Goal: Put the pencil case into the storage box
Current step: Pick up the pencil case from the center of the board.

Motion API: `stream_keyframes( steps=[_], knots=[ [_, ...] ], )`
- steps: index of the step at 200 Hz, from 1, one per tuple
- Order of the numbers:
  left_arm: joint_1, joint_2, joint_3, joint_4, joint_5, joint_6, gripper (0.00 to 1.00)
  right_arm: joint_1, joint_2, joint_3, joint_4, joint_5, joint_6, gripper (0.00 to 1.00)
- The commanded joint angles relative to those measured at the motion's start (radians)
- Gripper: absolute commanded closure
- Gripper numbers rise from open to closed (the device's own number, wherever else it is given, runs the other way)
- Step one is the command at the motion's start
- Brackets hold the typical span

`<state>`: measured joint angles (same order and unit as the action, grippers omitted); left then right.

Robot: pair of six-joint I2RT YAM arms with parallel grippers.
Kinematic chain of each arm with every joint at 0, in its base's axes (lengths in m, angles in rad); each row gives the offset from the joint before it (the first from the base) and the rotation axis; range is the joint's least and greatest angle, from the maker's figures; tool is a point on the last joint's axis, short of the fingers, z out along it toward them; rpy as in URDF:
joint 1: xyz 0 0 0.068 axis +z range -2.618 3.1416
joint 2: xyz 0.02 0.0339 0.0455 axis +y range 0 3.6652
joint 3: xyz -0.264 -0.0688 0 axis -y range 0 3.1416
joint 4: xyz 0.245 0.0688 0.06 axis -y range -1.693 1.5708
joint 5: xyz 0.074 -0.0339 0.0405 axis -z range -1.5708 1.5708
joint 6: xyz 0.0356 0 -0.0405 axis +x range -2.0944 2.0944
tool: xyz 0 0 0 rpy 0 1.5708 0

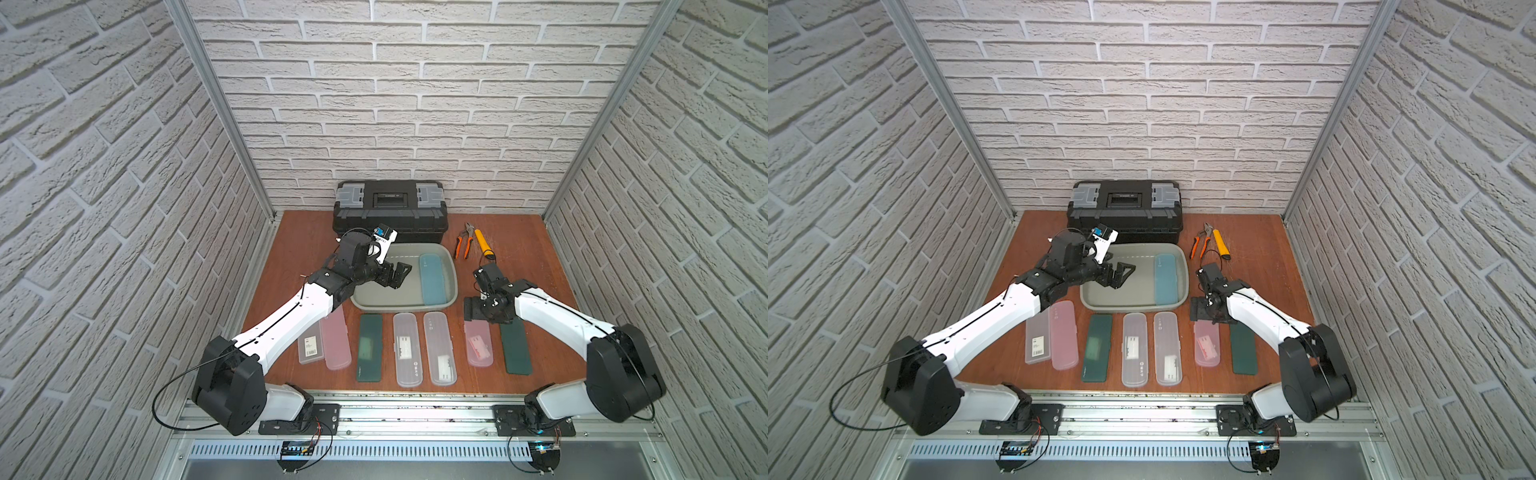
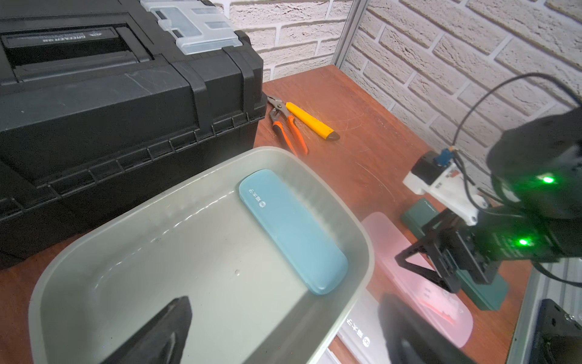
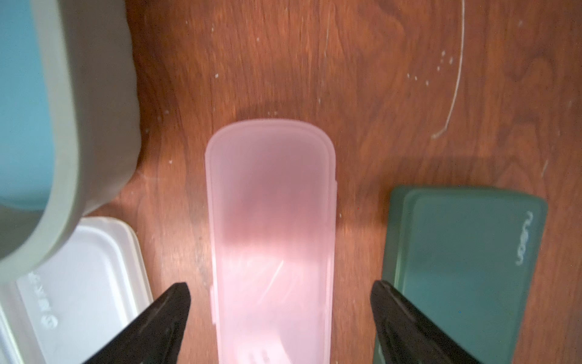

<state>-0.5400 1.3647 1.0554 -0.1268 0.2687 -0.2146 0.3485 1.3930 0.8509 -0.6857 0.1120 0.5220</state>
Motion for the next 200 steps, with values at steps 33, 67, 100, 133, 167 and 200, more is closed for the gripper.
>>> stream_keyframes(
  steps=[33, 67, 100, 133, 167, 200],
  knots=[
    [-0.005, -0.033, -0.021, 0.058, 0.005, 0.02, 0.02, 0.059, -0.066, -0.12, -0.034, -0.029, 0.109, 0.06],
    [-0.005, -0.042, -0.038, 0.083, 0.015, 0.018, 0.01, 0.099, -0.06, -0.158, 0.003, -0.054, 0.147, 0.06],
    [-0.003, -0.034, -0.033, 0.082, 0.05, 0.017, 0.02, 0.124, -0.028, -0.178, 0.026, -0.048, 0.168, 0.06],
    [-0.002, -0.044, -0.034, 0.084, 0.043, 0.02, 0.02, 0.133, -0.001, -0.188, 0.038, -0.033, 0.17, 0.06],
    [0.054, -0.079, -0.063, 0.134, 0.056, -0.015, 0.01, 0.136, 0.029, -0.188, 0.048, -0.028, 0.169, 0.09],
    [0.072, -0.079, -0.051, 0.109, 0.056, 0.011, 0.02, 0.141, 0.019, -0.189, 0.044, 0.003, 0.176, 0.14]
  ],
)
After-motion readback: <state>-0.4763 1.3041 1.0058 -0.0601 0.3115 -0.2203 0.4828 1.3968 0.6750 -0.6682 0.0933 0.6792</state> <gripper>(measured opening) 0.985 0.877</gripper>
